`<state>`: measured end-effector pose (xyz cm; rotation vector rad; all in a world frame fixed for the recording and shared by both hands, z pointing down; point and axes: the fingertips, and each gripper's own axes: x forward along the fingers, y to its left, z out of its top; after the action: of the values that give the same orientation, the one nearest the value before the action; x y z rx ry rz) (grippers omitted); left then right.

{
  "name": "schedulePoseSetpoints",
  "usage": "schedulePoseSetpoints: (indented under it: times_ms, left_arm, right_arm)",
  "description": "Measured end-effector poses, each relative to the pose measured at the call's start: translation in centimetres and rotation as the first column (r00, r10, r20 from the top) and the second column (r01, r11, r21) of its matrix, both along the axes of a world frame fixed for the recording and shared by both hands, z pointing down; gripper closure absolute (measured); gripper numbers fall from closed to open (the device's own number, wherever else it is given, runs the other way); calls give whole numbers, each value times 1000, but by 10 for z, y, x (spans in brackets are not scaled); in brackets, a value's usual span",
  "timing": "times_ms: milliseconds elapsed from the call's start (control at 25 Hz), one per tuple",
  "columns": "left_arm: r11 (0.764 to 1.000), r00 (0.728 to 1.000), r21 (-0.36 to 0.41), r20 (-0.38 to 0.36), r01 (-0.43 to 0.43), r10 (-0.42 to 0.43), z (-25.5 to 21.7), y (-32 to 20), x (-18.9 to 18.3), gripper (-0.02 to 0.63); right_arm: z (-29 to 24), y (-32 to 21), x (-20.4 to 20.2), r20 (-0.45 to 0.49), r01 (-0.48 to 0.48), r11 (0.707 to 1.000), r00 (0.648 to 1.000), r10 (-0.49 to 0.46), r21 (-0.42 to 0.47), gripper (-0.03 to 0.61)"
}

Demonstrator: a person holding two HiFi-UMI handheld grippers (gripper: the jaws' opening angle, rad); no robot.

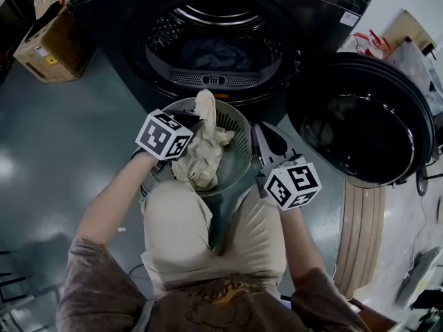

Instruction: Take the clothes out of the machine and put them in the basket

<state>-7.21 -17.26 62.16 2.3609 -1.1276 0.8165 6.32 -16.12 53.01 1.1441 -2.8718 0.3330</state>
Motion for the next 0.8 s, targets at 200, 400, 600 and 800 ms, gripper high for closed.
schedulePoseSetpoints:
  times_ms: [200, 400, 600, 800]
  left_arm:
    - [999, 999, -27, -3, -43, 43, 2, 30, -1, 413]
    - [997, 998, 63, -32, 47, -45, -15, 10, -19, 308]
    - [977, 994, 186, -46, 102, -95, -34, -48, -26, 269]
    - [955, 996, 284, 12, 83, -90, -35, -123, -23, 238]
  right_arm:
    - [1, 0, -3, 10, 9, 1000, 1000, -9, -6, 581]
    - [1, 2, -5, 16, 10, 1000, 1000, -10, -11, 580]
    - [0, 5, -8, 18, 8, 1000, 1000, -7, -17, 580]
    - [3, 2, -9, 12, -9, 1000, 1000, 9, -26, 581]
